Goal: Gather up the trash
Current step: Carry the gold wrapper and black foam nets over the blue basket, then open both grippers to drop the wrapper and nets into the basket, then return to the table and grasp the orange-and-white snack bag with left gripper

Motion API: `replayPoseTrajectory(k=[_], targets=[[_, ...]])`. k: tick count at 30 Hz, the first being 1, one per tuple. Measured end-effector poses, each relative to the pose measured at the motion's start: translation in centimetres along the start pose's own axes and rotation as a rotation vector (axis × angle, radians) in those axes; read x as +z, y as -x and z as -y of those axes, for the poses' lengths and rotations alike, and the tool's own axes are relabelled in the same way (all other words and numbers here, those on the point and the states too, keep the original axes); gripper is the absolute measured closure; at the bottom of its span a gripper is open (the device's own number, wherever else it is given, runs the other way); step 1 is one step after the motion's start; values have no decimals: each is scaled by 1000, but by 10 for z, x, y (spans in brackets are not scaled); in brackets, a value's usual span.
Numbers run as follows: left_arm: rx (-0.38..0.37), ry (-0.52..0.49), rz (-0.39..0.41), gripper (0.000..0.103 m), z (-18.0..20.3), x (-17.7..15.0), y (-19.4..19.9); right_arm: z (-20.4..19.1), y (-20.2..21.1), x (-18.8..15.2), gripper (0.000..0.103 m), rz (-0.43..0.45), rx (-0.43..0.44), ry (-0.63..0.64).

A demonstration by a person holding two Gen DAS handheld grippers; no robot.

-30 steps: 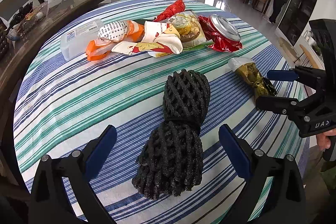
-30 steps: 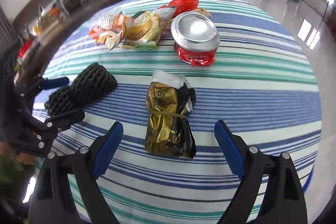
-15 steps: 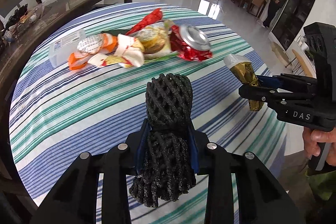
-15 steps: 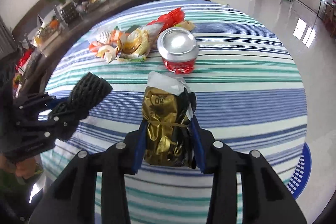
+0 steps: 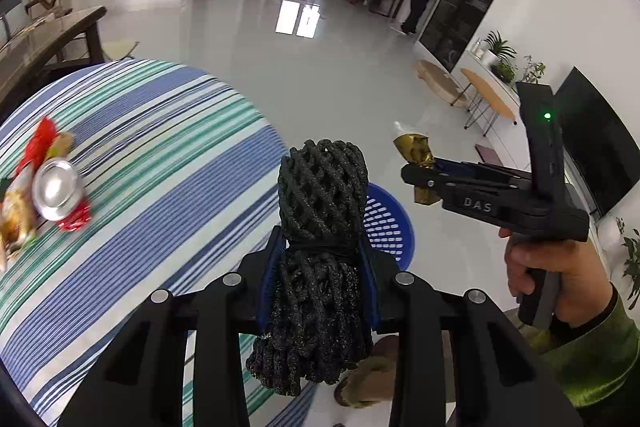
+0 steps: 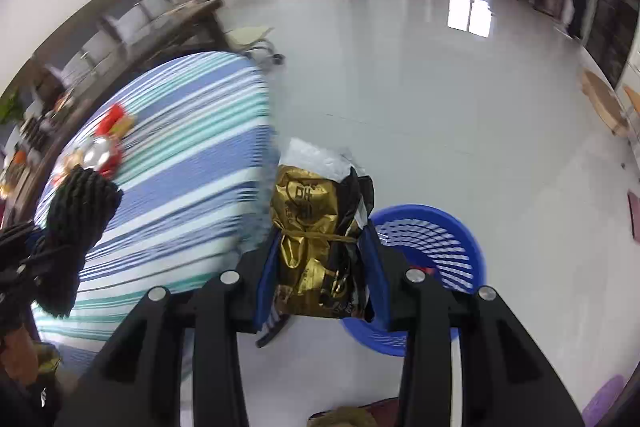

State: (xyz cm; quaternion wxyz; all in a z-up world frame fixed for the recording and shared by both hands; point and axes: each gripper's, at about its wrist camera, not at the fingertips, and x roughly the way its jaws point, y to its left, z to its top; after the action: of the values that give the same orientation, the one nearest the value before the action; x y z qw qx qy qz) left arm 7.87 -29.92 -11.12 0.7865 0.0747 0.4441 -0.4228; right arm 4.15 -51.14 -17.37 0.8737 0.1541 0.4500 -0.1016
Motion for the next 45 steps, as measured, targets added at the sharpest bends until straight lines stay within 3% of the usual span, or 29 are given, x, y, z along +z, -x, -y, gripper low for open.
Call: replayPoseTrajectory(k=[7, 16, 18, 20, 22, 26, 31, 34, 39, 41, 45], targets=[[-26, -24, -86, 68, 67, 19, -113, 87, -41, -17, 65, -34, -35, -151], [-6, -16, -179, 65, 78, 15, -239, 127, -69, -29, 63, -51, 5, -248], [-20, -34, -180, 60, 82, 14, -254, 135, -73, -31, 60, -53, 17, -278], [-9, -52, -183, 28, 84, 12, -268, 148, -75, -30, 44, -60, 42, -308], [12, -52, -176, 25, 81, 11, -272, 150, -73, -28, 43, -44, 41, -313], [-6, -21, -167, 24, 70, 7, -245, 152, -64, -23, 34, -8, 23, -325], [-118, -12, -59, 13, 69, 7, -163, 129, -52, -17, 18, 43, -56, -273], [-132, 0, -14, 12, 51, -4, -114, 101, -49, -18, 13, 67, -87, -221], [54, -13, 1, 11, -10, -42, -51, 28, -43, -22, 5, 145, -165, -12], [164, -10, -3, 11, -44, -60, -30, -11, -38, -28, 5, 189, -153, 85], [307, 79, -7, 11, -118, -93, 7, -79, -33, -48, 5, 241, -79, 184]])
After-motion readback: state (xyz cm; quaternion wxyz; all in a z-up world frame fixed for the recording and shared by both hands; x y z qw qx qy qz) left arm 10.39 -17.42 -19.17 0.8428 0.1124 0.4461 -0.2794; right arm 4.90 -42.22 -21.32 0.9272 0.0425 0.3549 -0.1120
